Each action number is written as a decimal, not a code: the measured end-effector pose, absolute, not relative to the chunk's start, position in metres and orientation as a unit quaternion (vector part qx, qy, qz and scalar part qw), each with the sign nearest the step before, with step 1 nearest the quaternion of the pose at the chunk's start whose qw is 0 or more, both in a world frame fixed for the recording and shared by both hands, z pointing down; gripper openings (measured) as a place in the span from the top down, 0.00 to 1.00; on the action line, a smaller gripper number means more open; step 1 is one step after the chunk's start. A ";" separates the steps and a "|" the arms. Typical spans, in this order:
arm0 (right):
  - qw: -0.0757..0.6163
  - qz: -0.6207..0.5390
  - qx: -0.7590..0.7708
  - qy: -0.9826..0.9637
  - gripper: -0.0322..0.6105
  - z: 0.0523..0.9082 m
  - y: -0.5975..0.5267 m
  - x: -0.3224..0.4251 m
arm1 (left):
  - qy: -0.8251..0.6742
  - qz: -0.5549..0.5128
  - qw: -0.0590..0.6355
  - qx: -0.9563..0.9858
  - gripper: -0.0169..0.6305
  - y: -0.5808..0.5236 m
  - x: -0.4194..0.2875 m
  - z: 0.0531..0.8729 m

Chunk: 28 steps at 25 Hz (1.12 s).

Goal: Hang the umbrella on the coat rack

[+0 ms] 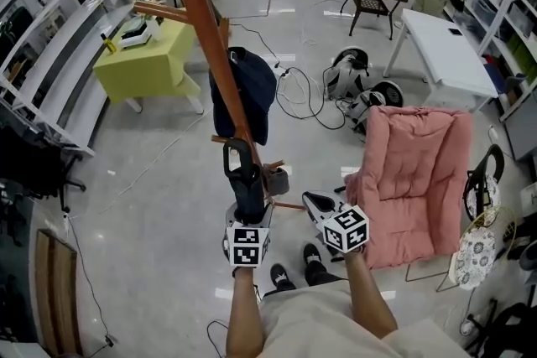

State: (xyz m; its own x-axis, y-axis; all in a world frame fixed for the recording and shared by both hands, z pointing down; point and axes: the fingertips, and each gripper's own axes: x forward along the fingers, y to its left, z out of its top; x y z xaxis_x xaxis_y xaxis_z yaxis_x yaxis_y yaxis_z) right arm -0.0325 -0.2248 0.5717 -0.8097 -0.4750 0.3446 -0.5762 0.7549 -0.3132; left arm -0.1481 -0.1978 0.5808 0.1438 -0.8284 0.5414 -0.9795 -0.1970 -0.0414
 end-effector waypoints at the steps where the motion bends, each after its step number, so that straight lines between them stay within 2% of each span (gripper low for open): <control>1: 0.123 0.207 0.283 -0.928 0.95 0.572 -0.226 -0.032 | -0.611 0.232 0.164 0.739 0.57 -0.200 -0.148 0.581; 28: 0.141 0.189 0.301 -0.924 0.95 0.576 -0.250 -0.029 | -0.607 0.225 0.172 0.743 0.57 -0.233 -0.153 0.603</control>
State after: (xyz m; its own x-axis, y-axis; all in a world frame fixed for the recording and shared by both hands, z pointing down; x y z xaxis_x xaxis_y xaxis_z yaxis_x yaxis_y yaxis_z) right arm -0.0289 -0.2504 0.5761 -0.7790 -0.5037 0.3735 -0.6098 0.7471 -0.2643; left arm -0.1525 -0.2333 0.6031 0.1622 -0.8235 0.5437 -0.9787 -0.2046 -0.0180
